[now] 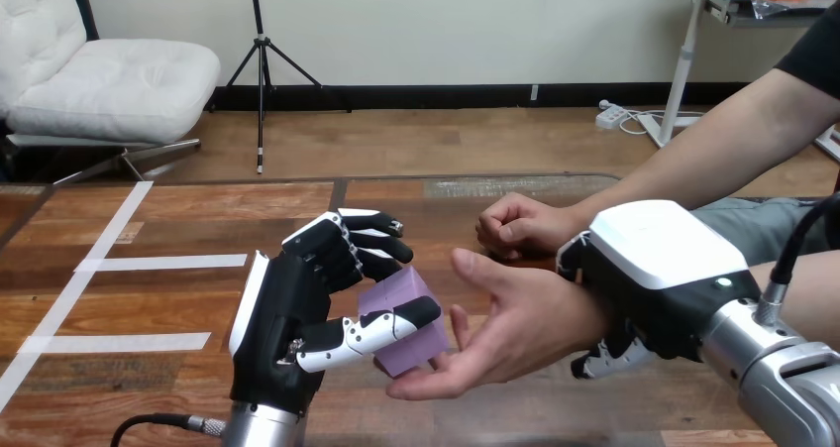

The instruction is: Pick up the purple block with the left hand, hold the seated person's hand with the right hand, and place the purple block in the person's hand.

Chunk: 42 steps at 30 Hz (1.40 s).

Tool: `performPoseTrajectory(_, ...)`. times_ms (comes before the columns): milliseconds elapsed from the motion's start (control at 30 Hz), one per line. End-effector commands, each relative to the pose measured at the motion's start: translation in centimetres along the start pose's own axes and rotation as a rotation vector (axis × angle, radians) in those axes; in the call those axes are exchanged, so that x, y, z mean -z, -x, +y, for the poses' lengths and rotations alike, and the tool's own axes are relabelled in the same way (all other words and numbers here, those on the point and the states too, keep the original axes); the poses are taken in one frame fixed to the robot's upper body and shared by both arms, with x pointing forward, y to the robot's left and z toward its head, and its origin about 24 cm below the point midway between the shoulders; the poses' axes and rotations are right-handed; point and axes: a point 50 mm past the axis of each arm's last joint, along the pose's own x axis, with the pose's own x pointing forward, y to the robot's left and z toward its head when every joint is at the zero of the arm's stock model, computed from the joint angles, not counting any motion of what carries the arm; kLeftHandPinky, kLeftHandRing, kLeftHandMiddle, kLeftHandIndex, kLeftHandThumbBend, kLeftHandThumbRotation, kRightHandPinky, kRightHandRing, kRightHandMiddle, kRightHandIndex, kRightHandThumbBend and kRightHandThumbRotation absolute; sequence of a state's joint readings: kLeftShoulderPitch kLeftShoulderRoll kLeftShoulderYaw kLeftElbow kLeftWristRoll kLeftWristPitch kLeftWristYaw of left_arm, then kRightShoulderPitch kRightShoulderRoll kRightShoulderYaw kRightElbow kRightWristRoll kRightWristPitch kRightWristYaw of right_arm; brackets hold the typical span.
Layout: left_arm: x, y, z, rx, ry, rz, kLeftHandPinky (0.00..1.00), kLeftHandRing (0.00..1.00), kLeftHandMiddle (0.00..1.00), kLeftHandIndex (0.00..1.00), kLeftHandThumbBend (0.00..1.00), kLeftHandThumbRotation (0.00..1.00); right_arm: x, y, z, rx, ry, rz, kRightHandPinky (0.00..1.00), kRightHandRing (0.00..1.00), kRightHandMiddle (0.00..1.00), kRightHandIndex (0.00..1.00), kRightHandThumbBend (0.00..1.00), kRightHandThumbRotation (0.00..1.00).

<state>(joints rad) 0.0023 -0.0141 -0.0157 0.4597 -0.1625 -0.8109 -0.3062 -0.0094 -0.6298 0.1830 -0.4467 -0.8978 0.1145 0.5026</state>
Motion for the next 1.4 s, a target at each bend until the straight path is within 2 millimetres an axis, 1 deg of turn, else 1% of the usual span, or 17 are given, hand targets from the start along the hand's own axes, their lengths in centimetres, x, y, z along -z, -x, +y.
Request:
performPoseTrajectory(0, -1.56, -1.60, -0.09, 0.021, -0.021, -0.099, 0.38, 0.44, 0.52, 0.56, 0.84, 0.07, -0.98, -0.35, -1.49, 0.079, 0.013, -0.053, 0.35, 0.40, 0.45, 0.47, 0.74, 0.00)
performPoseTrajectory(133, -1.54, -1.60, -0.13, 0.024, -0.021, -0.099, 0.38, 0.44, 0.52, 0.56, 0.83, 0.08, -1.09, -0.39, -1.46, 0.076, 0.019, -0.058, 0.33, 0.38, 0.43, 0.45, 0.73, 0.00)
performPoseTrajectory(333, -1.52, -1.63, -0.22, 0.027, -0.018, -0.097, 0.38, 0.44, 0.52, 0.56, 0.83, 0.08, -1.25, -0.51, -1.47, 0.064, 0.025, -0.062, 0.34, 0.38, 0.43, 0.46, 0.72, 0.00)
performPoseTrajectory(700, -1.42, -1.62, -0.37, 0.039, -0.025, -0.092, 0.38, 0.44, 0.52, 0.56, 0.82, 0.09, -1.38, -0.66, -1.46, 0.089, 0.042, -0.083, 0.33, 0.38, 0.43, 0.45, 0.75, 0.00)
performPoseTrajectory(1100, -1.25, -1.60, -0.64, 0.046, -0.008, -0.086, 0.39, 0.45, 0.52, 0.56, 0.82, 0.09, -1.52, -0.72, -1.65, 0.090, 0.043, -0.086, 0.32, 0.37, 0.42, 0.46, 0.74, 0.00)
performPoseTrajectory(1367, -1.17, -1.55, -0.95, 0.060, 0.002, -0.082, 0.39, 0.45, 0.53, 0.57, 0.82, 0.08, -1.60, -0.75, -1.71, 0.096, 0.041, -0.097, 0.33, 0.38, 0.44, 0.46, 0.72, 0.00)
